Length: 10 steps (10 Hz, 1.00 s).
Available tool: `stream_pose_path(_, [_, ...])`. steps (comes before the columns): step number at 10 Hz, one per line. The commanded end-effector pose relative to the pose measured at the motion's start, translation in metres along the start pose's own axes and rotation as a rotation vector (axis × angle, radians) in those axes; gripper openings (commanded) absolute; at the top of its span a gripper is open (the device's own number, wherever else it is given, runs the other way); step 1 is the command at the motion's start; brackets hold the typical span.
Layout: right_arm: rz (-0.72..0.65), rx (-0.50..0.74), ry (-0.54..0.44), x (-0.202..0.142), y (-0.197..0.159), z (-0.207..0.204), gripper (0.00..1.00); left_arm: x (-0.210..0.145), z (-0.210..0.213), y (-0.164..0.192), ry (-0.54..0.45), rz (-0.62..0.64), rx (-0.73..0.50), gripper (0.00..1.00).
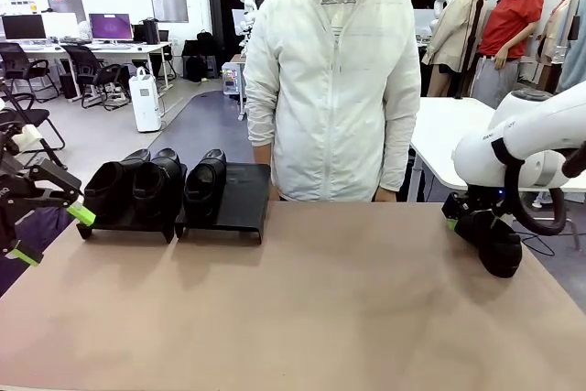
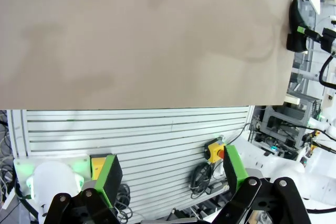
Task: Organize the shoes by placing them on the stand.
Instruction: Pick up one Shoe and place it in the middle of the table.
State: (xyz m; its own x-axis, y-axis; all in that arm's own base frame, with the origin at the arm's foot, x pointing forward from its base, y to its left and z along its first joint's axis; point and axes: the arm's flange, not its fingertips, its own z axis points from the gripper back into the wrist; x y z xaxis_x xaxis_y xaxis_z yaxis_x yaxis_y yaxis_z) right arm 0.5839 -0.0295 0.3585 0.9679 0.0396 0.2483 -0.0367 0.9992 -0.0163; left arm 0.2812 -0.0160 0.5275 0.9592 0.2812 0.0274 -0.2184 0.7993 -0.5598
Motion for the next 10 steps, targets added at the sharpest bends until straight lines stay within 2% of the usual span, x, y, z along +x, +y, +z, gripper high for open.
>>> stream_pose_path(1, [0.002, 0.024, 0.029, 0.0060, -0.0049, -0.0052, 1.00, 0.0005, -0.0005, -0.0007, -0.006, -0.001, -0.019, 1.00])
stream_pose_path(4, [-0.009, 0.035, 0.031, 0.0061, -0.0100, -0.0127, 1.00, 0.0005, -0.0005, -0.0007, -0.006, -0.001, -0.019, 1.00])
stream_pose_path(5, [0.009, 0.042, 0.025, 0.0053, -0.0103, -0.0136, 0.89, 0.0005, -0.0005, -0.0007, -0.006, -0.001, -0.019, 1.00])
stream_pose_path(6, [0.015, 0.029, -0.011, 0.0029, -0.0097, -0.0126, 0.29, 0.0005, -0.0005, -0.0007, -0.006, -0.001, -0.019, 1.00])
stream_pose_path(7, [0.019, 0.018, -0.050, 0.0006, -0.0099, -0.0102, 0.00, 0.0005, -0.0005, -0.0007, -0.006, -0.001, -0.019, 1.00])
stream_pose_path(10, [0.012, 0.050, -0.097, -0.0028, -0.0129, -0.0080, 0.00, 0.0005, -0.0005, -0.0007, -0.006, -0.001, -0.019, 1.00])
